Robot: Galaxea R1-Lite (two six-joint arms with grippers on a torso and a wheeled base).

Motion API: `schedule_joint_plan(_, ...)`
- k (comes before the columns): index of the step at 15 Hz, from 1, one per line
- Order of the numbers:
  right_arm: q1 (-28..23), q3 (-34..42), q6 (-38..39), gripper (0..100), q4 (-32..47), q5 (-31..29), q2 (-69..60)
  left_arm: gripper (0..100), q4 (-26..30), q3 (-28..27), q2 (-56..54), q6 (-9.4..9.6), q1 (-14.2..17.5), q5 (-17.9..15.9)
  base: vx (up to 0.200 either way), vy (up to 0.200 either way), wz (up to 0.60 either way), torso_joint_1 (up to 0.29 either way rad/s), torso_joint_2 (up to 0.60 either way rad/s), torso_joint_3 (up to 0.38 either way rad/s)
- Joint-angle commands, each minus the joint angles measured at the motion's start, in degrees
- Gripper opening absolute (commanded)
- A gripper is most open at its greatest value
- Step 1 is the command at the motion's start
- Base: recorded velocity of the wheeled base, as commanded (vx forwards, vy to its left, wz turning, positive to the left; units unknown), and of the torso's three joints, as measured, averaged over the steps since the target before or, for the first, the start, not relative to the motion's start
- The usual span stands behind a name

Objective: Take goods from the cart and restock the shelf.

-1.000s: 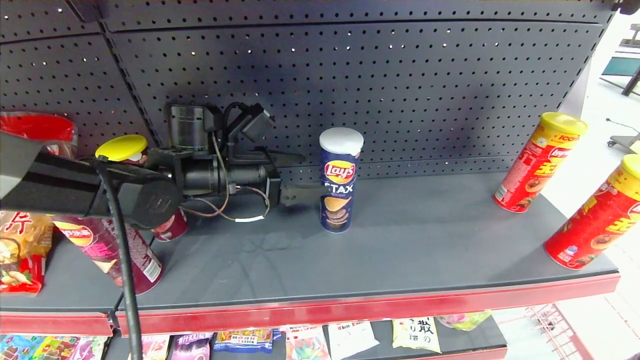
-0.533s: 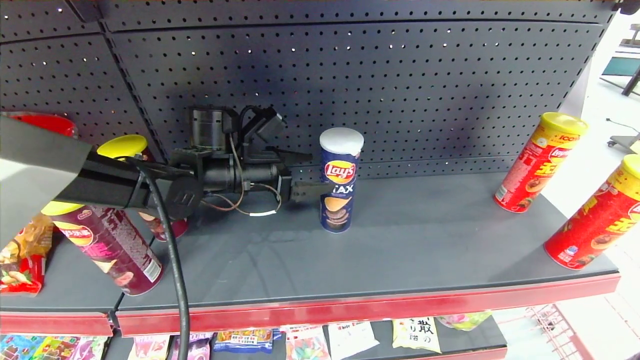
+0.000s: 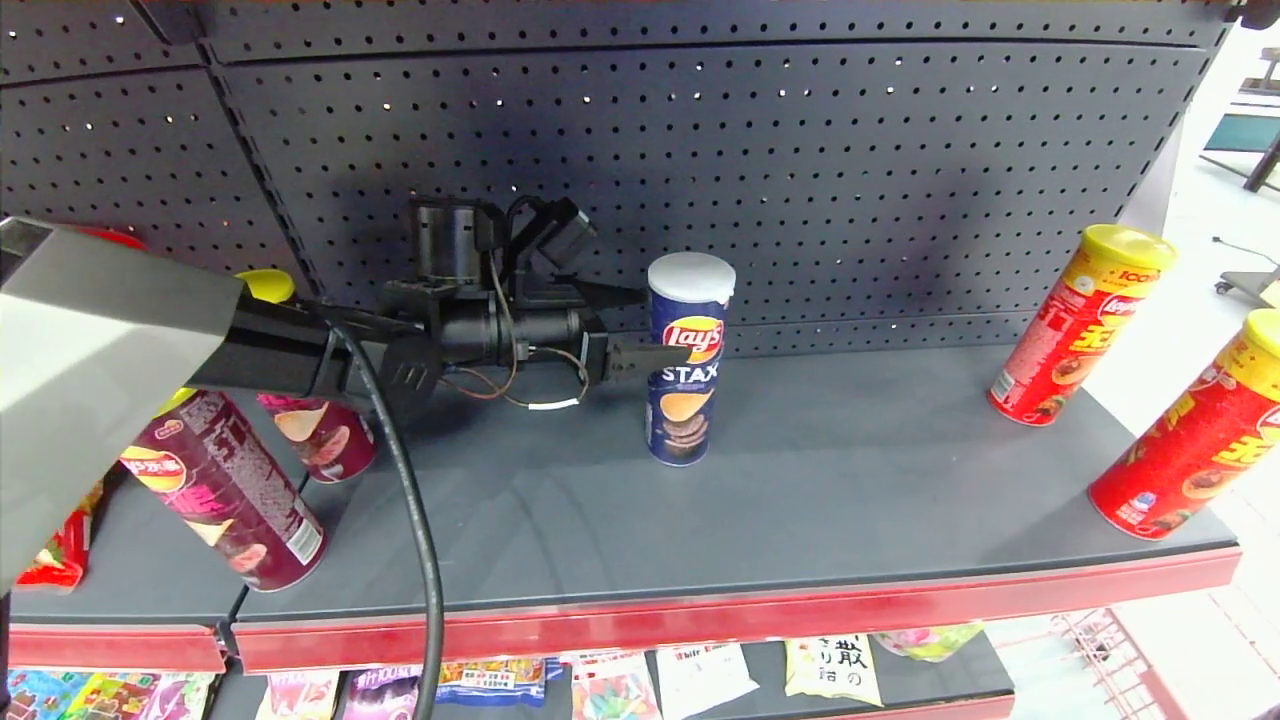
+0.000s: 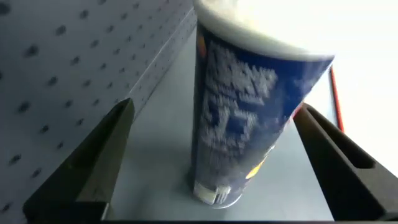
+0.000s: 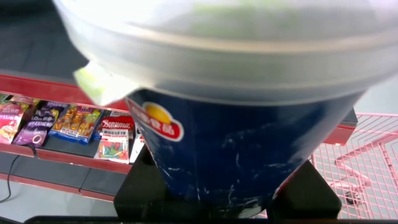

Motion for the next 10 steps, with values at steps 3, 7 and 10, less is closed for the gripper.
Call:
schedule_joint_plan(3,0.0,0.1,0.0,0,0.0,0.0,0.1,100,1.4,-1.3,0.5,-0.06,-1.2,-0.1,0.000,0.000,0.00,0.000,0.00,0.000)
schedule_joint_plan(7,0.0,0.1,0.0,0,0.0,0.0,0.1,100,1.7,-2.6,0.4,-0.15,-1.9,0.0,0.000,0.000,0.00,0.000,0.00,0.000)
schedule_joint_plan(10,0.0,0.2,0.0,0,0.0,0.0,0.1,100,4.0,-4.0,0.3,-0.23,-3.0,0.5,0.000,0.000,0.00,0.000,0.00,0.000)
